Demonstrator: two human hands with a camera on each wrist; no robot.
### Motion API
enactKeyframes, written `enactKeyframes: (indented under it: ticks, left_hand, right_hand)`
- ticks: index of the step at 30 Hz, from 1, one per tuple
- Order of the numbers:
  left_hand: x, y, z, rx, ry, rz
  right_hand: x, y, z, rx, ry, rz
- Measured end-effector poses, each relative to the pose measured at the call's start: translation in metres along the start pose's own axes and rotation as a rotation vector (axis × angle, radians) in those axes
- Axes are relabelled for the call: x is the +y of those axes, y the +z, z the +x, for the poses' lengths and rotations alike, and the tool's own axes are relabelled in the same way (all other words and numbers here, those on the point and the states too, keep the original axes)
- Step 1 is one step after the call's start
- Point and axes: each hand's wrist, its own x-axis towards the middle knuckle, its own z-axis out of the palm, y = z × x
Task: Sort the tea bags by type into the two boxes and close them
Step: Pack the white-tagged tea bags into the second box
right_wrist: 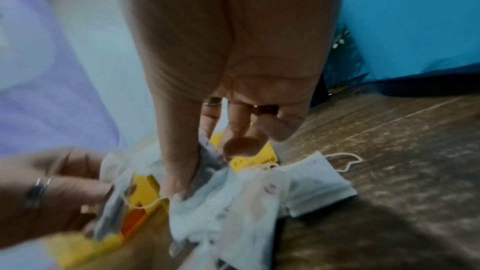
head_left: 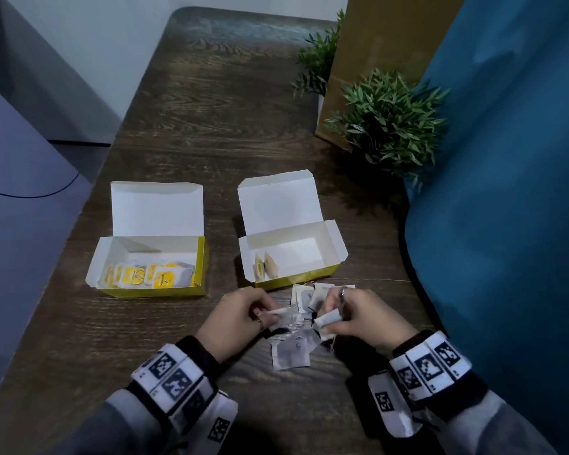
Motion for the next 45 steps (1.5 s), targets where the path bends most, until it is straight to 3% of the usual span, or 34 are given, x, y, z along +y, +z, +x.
enactKeyframes:
  ticks: [4,11,15,20,24,29,31,34,38,42,45]
  left_hand:
    - [0.009,-0.018,-0.008,0.006,0.024,-0.430]
    - [0.018,-0.035,-0.009,0.083,0.132,-0.539]
    - [0.023,-0.040,-0.010,0.127,0.119,-0.565]
    - [0.028,-0.044,-0.005,0.039,-0.040,-0.733]
    - [0.035,-0.043,-0.003,-0.014,-0.071,-0.565]
    - [0.041,-0.040,0.000,-0.014,-0.095,-0.455]
    - [0.042,-0.039,0.000,-0.006,-0.087,-0.401]
    - [0.046,-0.037,0.000,-0.012,-0.063,-0.259]
    - [0.046,-0.033,0.003,-0.021,-0.045,-0.197]
    - [0.044,-0.031,0.006,0.009,0.021,-0.216]
    - [0.036,-0.034,0.008,0.071,-0.012,-0.209]
  right_hand:
    - [-0.012,-0.016,-0.009,0.164,-0.130,0.350]
    - [-0.030,-0.017,-0.004,0.429,-0.403,0.355]
    - [-0.042,-0.018,-0.003,0.373,-0.412,0.434]
    - [-0.049,-0.015,-0.002,0.284,-0.376,0.362]
    - [-0.055,-0.010,0.002,0.300,-0.387,0.227]
    - [-0.062,-0.019,0.001,0.128,-0.283,0.266]
    - [-0.063,-0.021,0.003,0.157,-0.284,0.254]
    - [-0.066,-0.022,0.006,0.208,-0.286,0.324]
    - [-0.071,-0.026,0.006,0.111,-0.261,0.471]
    - [-0.072,-0.030,0.012,0.217,-0.317,0.178]
    - [-0.069,-0.039,0.020,0.304,-0.328,-0.045]
